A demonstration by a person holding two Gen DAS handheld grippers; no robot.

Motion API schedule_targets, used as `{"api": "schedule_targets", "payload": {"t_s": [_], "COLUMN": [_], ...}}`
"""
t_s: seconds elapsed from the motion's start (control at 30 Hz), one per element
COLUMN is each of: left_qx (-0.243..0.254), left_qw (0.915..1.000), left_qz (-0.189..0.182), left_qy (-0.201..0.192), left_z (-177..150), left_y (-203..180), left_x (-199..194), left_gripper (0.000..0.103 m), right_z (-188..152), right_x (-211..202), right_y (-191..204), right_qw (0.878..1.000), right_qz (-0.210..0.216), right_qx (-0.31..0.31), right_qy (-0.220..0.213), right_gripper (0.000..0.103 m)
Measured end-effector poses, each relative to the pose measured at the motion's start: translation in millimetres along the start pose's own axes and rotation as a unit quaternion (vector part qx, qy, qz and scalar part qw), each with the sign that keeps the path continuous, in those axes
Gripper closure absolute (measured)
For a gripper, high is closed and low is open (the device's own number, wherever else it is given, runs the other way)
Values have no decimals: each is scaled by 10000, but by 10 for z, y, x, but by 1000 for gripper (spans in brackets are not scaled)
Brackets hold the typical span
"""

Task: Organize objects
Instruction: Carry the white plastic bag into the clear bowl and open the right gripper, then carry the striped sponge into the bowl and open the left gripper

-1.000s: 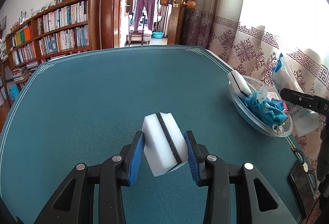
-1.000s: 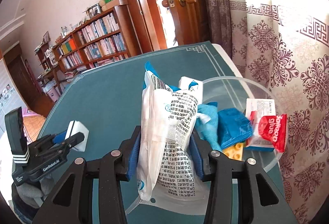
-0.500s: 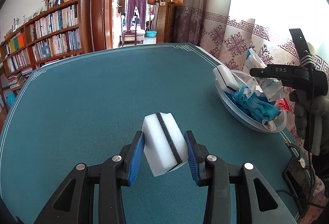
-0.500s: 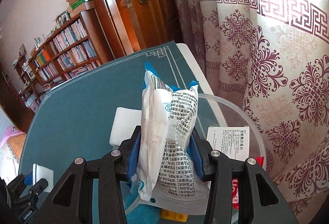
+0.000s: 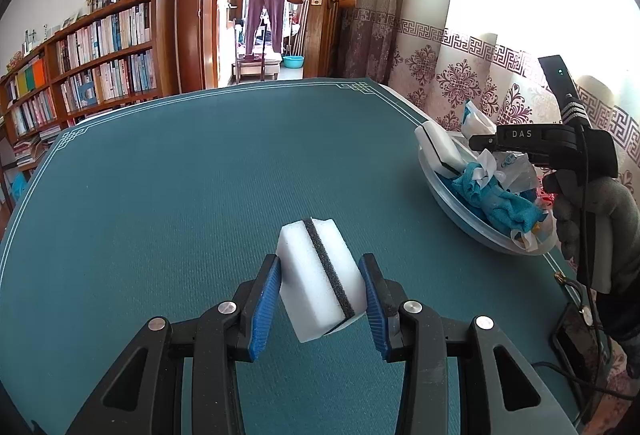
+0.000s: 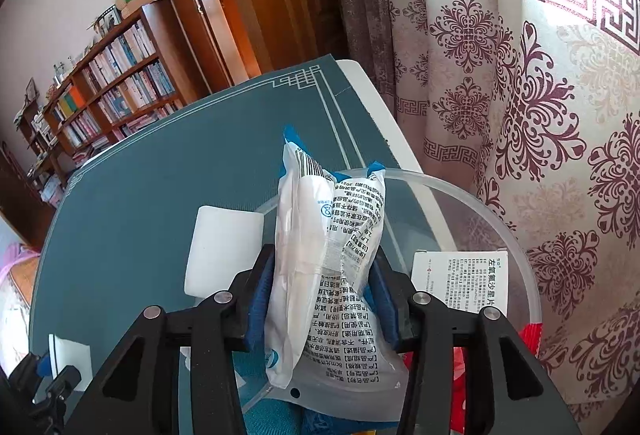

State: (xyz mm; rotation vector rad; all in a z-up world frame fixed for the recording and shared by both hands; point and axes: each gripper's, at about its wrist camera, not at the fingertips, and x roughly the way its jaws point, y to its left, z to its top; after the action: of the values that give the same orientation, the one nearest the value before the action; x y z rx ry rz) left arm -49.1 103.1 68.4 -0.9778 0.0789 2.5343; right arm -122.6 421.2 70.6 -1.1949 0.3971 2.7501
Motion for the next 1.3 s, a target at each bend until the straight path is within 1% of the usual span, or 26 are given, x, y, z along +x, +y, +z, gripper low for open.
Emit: {"api": "schedule_targets", "payload": {"t_s": [0.07, 0.1, 0.2, 0.47, 0.6, 0.83, 0.93, 1.07, 1.3], "left_qx": [-2, -2, -2, 35, 93, 251, 345, 426, 619], "left_qw": [10000, 10000, 10000, 10000, 9999, 9996, 9993, 9988, 9973], "left_qz": [-3, -2, 0, -24, -34, -57, -79, -198, -337], "left_qy": [3, 3, 2, -12, -24, -65, -92, -103, -208], "left_z": [0, -1, 3, -4, 18, 65, 115, 214, 447], "left_y": [1, 1, -2, -35, -95, -243, -329, -459, -747], "left_x": [0, 0, 2, -5, -18, -35, -30, -3, 70], "left_gripper": [60, 60, 60, 60, 60, 60, 60, 60, 60], "right_z": [-5, -5, -1, -67, -164, -387, -517, -688, -890], "right_x": [-4, -5, -52, -330, -554, -896, -1030, -1168, -1268], "right_y": [5, 1, -26, -44, -55, -112, -144, -182, -257], "right_qw": [10000, 10000, 9998, 9989, 9975, 9945, 9935, 9924, 9915], "right_qz": [-24, -46, -96, -114, -103, -219, -220, -206, -142], "right_qx": [18, 34, 133, 128, 132, 23, -9, -77, -191], "right_qy": [4, -7, -113, -447, -685, -1022, -1120, -1212, -1278], "right_gripper": [54, 50, 46, 46, 46, 46, 46, 46, 46]}}
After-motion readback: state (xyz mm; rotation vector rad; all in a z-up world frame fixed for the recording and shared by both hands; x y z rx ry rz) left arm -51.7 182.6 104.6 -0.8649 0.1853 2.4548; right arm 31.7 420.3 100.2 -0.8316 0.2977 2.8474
